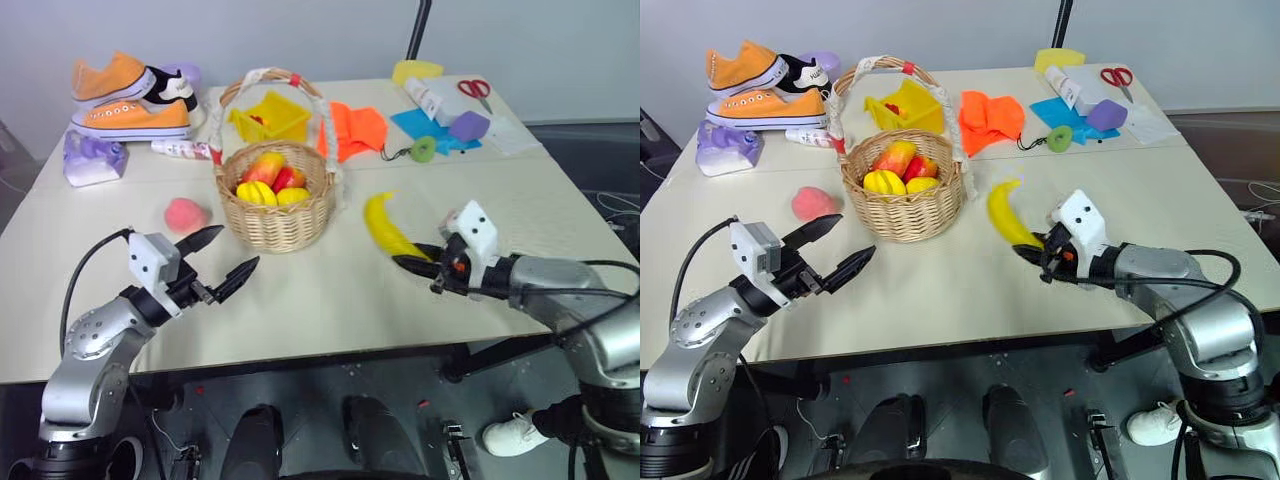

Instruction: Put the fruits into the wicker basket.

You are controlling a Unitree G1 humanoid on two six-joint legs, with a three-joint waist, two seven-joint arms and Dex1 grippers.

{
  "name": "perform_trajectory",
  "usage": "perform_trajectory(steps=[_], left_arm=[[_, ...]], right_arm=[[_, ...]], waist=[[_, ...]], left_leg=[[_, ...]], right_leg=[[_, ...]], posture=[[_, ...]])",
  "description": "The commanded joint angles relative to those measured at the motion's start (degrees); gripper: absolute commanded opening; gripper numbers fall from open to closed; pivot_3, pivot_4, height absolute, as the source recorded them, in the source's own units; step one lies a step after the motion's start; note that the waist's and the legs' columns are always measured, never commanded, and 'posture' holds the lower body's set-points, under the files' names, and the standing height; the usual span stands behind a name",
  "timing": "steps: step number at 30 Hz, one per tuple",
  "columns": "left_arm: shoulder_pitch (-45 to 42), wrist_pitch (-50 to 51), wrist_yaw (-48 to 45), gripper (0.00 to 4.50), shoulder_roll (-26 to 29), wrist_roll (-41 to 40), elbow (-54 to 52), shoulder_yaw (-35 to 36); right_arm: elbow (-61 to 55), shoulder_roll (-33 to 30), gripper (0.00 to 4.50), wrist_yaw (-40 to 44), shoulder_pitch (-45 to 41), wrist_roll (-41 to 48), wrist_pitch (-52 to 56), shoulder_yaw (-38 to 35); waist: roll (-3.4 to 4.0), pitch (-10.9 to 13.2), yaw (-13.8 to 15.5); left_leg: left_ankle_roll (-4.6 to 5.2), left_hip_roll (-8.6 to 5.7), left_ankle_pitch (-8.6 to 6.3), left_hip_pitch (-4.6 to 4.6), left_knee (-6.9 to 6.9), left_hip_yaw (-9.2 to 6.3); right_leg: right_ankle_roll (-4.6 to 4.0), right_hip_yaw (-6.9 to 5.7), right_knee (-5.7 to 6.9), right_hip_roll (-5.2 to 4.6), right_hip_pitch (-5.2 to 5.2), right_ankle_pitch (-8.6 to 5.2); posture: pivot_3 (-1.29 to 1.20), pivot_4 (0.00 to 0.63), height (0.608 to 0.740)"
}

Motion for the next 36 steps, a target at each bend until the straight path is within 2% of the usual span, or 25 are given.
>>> perform_trajectory(steps=[1, 4, 10, 14, 18, 21, 24, 30, 34, 36], left_arm=[[-1.7, -2.2, 0.4, 4.49, 0.0, 0.4, 0.5, 1.4], [-1.5, -3.0, 0.3, 4.49, 0.0, 0.8, 1.5, 1.2], [-0.1, -4.2, 0.9, 4.49, -0.1, 0.8, 1.1, 2.5], [1.4, -4.7, 2.9, 4.49, -0.5, 1.0, 0.2, 4.1], [2.8, -4.9, 4.1, 4.49, -1.1, 1.6, -1.4, 3.6], [3.3, -4.5, 4.8, 4.49, -1.4, 1.2, -2.2, 3.5], [3.3, -4.4, 5.1, 4.49, -1.6, 1.1, -2.3, 3.5], [2.5, -5.1, 6.9, 4.49, -2.0, 2.1, -0.3, 4.6], [2.5, -5.5, 12.0, 4.49, -2.9, 6.2, 2.8, 5.7], [2.0, -5.9, 15.4, 4.49, -2.9, 10.2, 4.5, 5.5]], right_arm=[[1.9, 4.5, 0.62, -1.0, -8.7, 0.1, -1.2, 4.9], [7.7, 7.9, 0.62, 0.5, -15.0, -2.9, -4.2, 10.9], [22.9, 15.9, 0.62, 1.2, -26.4, -8.3, -10.9, 16.6], [39.3, 24.8, 0.62, -5.6, -34.8, -14.7, -17.6, 17.1], [45.1, 28.4, 0.62, -5.2, -36.6, -13.9, -15.9, 15.2], [48.3, 29.5, 1.82, -6.1, -37.8, -15.1, -17.8, 14.0], [47.1, 29.3, 3.23, -6.0, -37.3, -16.2, -19.1, 14.2], [32.6, 24.4, 3.23, -0.4, -30.4, -12.5, -21.7, 11.3], [18.9, 18.3, 3.23, 4.0, -18.9, -6.5, -20.6, 6.2], [16.0, 15.7, 3.23, 4.9, -12.4, -8.2, -25.5, 5.2]], waist=[[-0.01, 0.0, -0.2], [-0.03, 0.0, -0.2], [-0.05, 0.0, 0.3], [-0.04, 0.0, 0.0], [-0.07, 0.0, 0.6], [-0.07, 0.0, 0.9], [-0.07, 0.0, 0.9], [-0.06, 0.0, 1.1], [-0.08, 0.0, 1.1], [-0.09, 0.0, 1.0]], left_leg=[[0.0, 0.0, 0.0, -0.03, 0.01, -0.01], [0.0, 0.0, 0.0, -0.1, -0.04, -0.03], [0.01, -0.02, -0.01, -0.22, -0.06, 0.0], [0.01, 0.0, -0.01, -0.18, -0.06, 0.05], [0.01, 0.0, -0.01, -0.19, -0.06, 0.03], [0.01, -0.01, -0.01, -0.21, -0.07, 0.07], [0.0, -0.01, -0.01, -0.22, -0.07, 0.07], [0.0, -0.01, -0.01, -0.23, -0.12, 0.03], [0.01, -0.02, -0.01, -0.23, -0.13, 0.01], [0.01, -0.02, -0.01, -0.21, -0.12, 0.01]], right_leg=[[-0.02, 0.0, 0.0, 0.0, -0.02, 0.01], [-0.01, -0.02, -0.02, 0.0, -0.07, 0.0], [0.03, -0.04, -0.04, -0.05, -0.15, 0.0], [0.02, -0.03, -0.02, -0.05, -0.16, 0.0], [0.02, -0.05, 0.01, -0.06, -0.16, 0.01], [0.02, -0.05, -0.01, -0.12, -0.16, 0.01], [0.02, -0.05, -0.01, -0.12, -0.16, 0.01], [0.03, -0.09, -0.01, -0.12, -0.18, 0.01], [0.05, -0.1, -0.04, -0.12, -0.15, 0.02], [0.04, -0.09, -0.05, -0.12, -0.12, 0.01]], posture=[[0.0, 0.15, 0.74], [0.0, 0.15, 0.74], [0.0, 0.15, 0.74], [0.0, 0.15, 0.74], [0.0, 0.15, 0.74], [0.0, 0.15, 0.74], [0.0, 0.15, 0.74], [0.0, 0.15, 0.74], [0.0, 0.15, 0.74], [0.0, 0.15, 0.74]])
